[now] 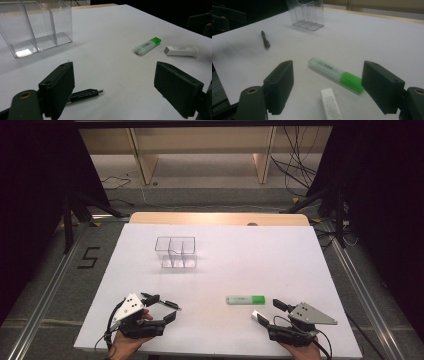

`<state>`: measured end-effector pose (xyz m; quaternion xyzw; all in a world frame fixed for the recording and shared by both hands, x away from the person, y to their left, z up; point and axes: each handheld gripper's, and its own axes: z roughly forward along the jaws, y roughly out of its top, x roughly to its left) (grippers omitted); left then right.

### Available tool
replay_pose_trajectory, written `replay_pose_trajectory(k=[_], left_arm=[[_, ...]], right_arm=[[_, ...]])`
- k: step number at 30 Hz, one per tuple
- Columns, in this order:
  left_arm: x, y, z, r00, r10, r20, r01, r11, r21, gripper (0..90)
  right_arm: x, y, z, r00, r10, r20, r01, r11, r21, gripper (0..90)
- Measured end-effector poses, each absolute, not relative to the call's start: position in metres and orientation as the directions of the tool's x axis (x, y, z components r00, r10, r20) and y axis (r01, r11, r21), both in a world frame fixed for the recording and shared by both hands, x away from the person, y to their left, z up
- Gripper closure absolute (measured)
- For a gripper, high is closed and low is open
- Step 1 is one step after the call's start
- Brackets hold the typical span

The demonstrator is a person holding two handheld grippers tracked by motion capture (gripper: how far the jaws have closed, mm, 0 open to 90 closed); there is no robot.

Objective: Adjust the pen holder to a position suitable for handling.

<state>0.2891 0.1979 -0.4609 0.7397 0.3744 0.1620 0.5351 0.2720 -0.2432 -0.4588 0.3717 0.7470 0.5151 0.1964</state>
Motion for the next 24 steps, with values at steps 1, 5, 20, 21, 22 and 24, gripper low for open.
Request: replay_pose_trajectory(k=[1,5,20,21,22,24], left_arm=[[0.29,0.198,-0.461,0.666,0.727,-0.165,0.383,-0.144,0.912,16.7],[0.292,0.197,-0.46,0.661,0.731,-0.168,0.389,-0.143,0.91,16.7],[0.318,0.198,-0.453,0.614,0.772,-0.167,0.454,-0.172,0.874,16.9],[0.321,0.2,-0.451,0.607,0.777,-0.164,0.457,-0.172,0.873,16.9],[0.326,0.202,-0.449,0.593,0.789,-0.163,0.459,-0.165,0.873,17.0],[0.334,0.206,-0.445,0.58,0.798,-0.164,0.467,-0.161,0.869,17.4]], right_arm=[[0.272,-0.243,-0.459,-0.646,0.758,0.09,0.353,0.193,0.915,27.0],[0.273,-0.245,-0.46,-0.641,0.762,0.092,0.353,0.186,0.917,27.1],[0.272,-0.245,-0.457,-0.629,0.772,0.091,0.352,0.178,0.919,27.5],[0.272,-0.245,-0.456,-0.629,0.772,0.089,0.351,0.18,0.919,27.5],[0.272,-0.245,-0.456,-0.63,0.771,0.089,0.351,0.18,0.919,27.5],[0.273,-0.245,-0.456,-0.628,0.773,0.089,0.353,0.181,0.918,27.5]])
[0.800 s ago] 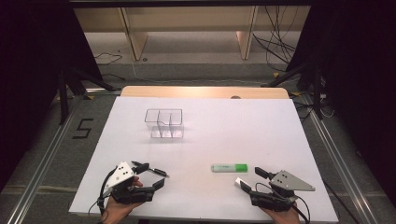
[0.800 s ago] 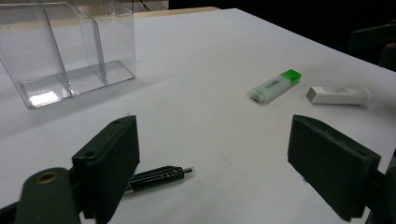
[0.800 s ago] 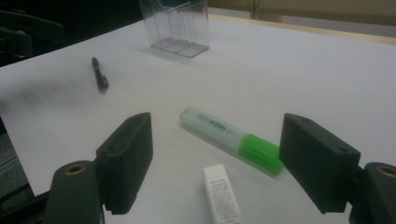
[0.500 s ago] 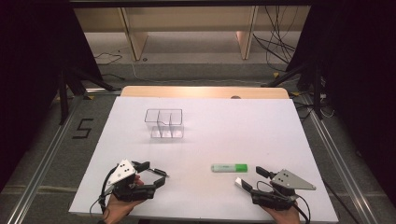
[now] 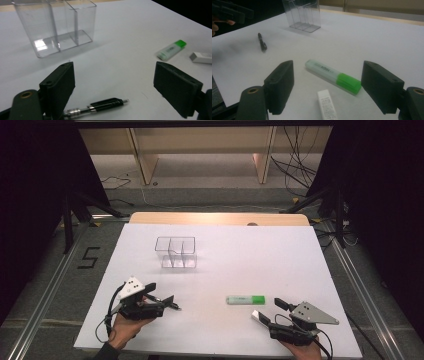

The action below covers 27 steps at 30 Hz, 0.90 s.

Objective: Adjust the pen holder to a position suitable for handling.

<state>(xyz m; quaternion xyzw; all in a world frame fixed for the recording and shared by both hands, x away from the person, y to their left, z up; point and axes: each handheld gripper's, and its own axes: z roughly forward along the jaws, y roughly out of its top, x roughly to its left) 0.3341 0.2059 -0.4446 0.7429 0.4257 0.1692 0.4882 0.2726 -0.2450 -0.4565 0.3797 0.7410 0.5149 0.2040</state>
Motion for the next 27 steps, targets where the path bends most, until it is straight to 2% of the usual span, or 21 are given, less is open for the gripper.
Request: replay_pose_trajectory(k=[14,27], left_arm=[[0.4,0.227,-0.436,0.448,0.877,-0.171,0.56,-0.126,0.819,20.2],[0.445,0.25,-0.443,0.337,0.922,-0.19,0.617,-0.064,0.785,33.5]], right_arm=[[0.272,-0.247,-0.456,-0.623,0.776,0.095,0.354,0.172,0.919,27.5],[0.273,-0.247,-0.456,-0.622,0.778,0.092,0.358,0.177,0.917,27.5]])
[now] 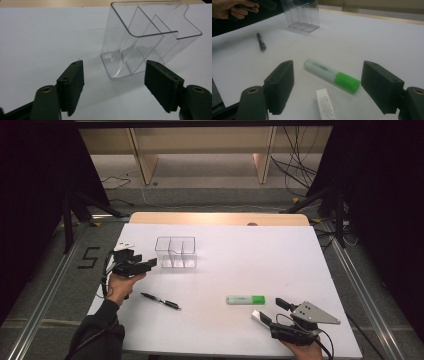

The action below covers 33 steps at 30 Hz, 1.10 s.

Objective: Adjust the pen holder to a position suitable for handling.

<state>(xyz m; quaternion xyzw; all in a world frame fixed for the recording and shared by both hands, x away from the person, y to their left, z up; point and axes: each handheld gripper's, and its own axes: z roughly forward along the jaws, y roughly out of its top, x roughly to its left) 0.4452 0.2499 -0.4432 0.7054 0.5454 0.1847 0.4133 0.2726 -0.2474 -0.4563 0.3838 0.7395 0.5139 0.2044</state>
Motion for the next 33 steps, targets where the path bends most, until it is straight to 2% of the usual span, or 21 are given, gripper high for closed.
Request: replay_pose_trajectory(k=[4,7,17,33], left_arm=[[0.453,0.253,-0.446,0.314,0.929,-0.195,0.625,-0.048,0.779,41.2],[0.461,0.255,-0.45,0.292,0.936,-0.198,0.635,-0.035,0.772,50.2],[0.484,0.252,-0.456,0.296,0.933,-0.203,0.653,-0.043,0.756,89.1],[0.498,0.236,-0.449,0.342,0.917,-0.204,0.659,-0.08,0.748,89.6]], right_arm=[[0.273,-0.248,-0.457,-0.621,0.778,0.091,0.359,0.179,0.916,27.6],[0.273,-0.248,-0.457,-0.621,0.779,0.091,0.359,0.18,0.916,27.7],[0.273,-0.248,-0.457,-0.621,0.779,0.09,0.362,0.182,0.914,27.7],[0.273,-0.249,-0.457,-0.618,0.781,0.089,0.362,0.182,0.914,27.7]])
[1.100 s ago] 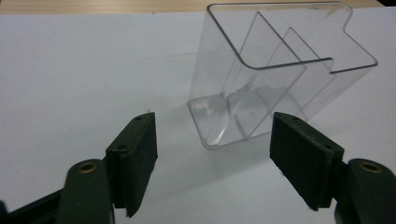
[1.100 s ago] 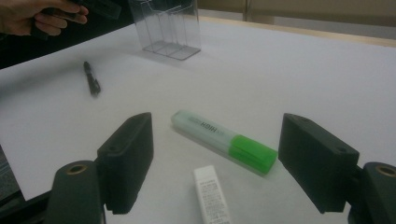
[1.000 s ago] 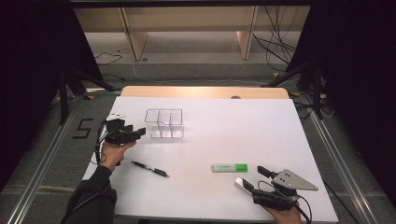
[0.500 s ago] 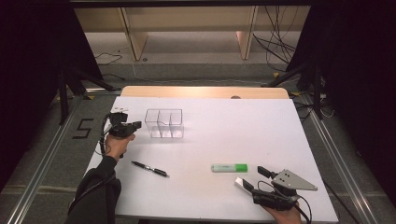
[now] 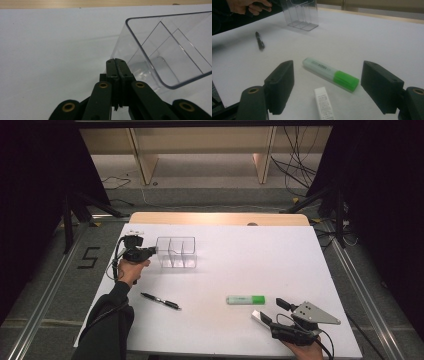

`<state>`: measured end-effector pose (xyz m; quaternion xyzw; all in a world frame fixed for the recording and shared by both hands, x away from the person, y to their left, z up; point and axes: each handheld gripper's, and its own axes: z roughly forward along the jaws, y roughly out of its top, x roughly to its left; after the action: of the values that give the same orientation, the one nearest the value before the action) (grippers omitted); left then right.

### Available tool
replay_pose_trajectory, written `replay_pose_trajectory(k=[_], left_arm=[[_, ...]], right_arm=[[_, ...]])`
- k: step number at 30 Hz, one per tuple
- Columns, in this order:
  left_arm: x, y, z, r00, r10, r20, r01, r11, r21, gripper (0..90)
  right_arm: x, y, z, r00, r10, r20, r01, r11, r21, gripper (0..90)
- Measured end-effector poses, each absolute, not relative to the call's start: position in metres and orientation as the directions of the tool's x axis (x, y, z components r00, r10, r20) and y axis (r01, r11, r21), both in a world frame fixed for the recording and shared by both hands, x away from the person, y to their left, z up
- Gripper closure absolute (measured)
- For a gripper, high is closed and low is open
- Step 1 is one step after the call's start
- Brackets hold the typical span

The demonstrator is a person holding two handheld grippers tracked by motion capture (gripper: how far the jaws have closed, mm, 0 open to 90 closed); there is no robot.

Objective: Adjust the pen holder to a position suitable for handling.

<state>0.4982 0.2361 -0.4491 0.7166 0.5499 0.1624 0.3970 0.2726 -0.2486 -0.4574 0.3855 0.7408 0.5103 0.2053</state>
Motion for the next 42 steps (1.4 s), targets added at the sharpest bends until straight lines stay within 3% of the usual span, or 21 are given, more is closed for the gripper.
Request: replay_pose_trajectory(k=[9,42], left_arm=[[0.499,0.23,-0.449,0.347,0.91,-0.227,0.668,-0.07,0.741,89.7],[0.511,0.141,-0.442,0.454,0.857,-0.243,0.669,-0.148,0.729,89.7]], right_arm=[[0.273,-0.248,-0.458,-0.618,0.781,0.088,0.364,0.185,0.913,27.7],[0.275,-0.25,-0.46,-0.612,0.785,0.094,0.373,0.182,0.91,28.0]])
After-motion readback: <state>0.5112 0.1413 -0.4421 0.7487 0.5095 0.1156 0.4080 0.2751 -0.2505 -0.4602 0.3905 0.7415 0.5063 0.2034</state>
